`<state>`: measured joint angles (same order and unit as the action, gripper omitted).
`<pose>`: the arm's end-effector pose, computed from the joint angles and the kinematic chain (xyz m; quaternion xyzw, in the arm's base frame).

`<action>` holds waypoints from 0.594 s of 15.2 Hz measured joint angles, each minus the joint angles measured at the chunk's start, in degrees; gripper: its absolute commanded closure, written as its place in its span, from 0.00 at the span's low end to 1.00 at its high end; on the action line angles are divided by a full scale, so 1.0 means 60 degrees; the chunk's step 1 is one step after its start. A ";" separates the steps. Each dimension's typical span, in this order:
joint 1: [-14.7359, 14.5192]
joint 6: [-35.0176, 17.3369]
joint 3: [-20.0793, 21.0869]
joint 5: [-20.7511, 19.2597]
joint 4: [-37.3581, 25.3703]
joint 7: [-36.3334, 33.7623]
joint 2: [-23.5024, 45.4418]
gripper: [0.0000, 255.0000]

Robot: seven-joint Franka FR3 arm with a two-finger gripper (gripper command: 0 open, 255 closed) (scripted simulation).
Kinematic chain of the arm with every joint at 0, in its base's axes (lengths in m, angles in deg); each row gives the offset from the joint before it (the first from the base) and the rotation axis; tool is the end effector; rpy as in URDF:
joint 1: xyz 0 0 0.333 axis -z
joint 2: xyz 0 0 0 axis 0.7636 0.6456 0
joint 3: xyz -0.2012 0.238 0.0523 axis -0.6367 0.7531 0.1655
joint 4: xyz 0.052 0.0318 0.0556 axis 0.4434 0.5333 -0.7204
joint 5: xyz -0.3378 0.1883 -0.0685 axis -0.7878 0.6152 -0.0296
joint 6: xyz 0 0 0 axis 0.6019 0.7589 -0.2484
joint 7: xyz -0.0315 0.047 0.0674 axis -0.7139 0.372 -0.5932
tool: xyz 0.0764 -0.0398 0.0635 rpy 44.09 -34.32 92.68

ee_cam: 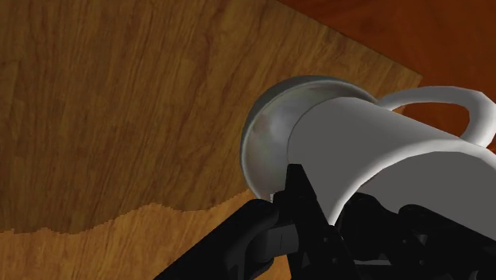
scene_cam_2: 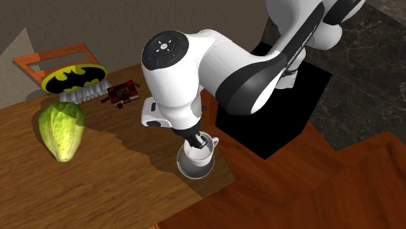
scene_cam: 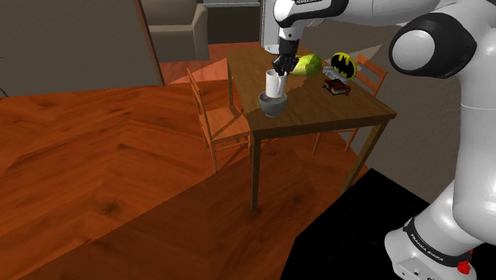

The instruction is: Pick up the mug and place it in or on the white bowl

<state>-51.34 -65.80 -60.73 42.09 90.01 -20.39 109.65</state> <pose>0.6972 -0.0986 0.4619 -0.9984 0.0484 -0.0022 0.0303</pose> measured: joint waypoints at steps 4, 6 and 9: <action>-0.0019 -0.0287 0.0008 0.0013 0.0266 0.0026 0.0022 1.00; -0.0019 -0.0304 0.0009 0.0014 0.0275 0.0027 0.0027 1.00; -0.0019 -0.0309 0.0009 0.0015 0.0277 0.0027 0.0030 0.00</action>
<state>-51.45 -67.66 -60.67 42.18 91.67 -20.23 109.83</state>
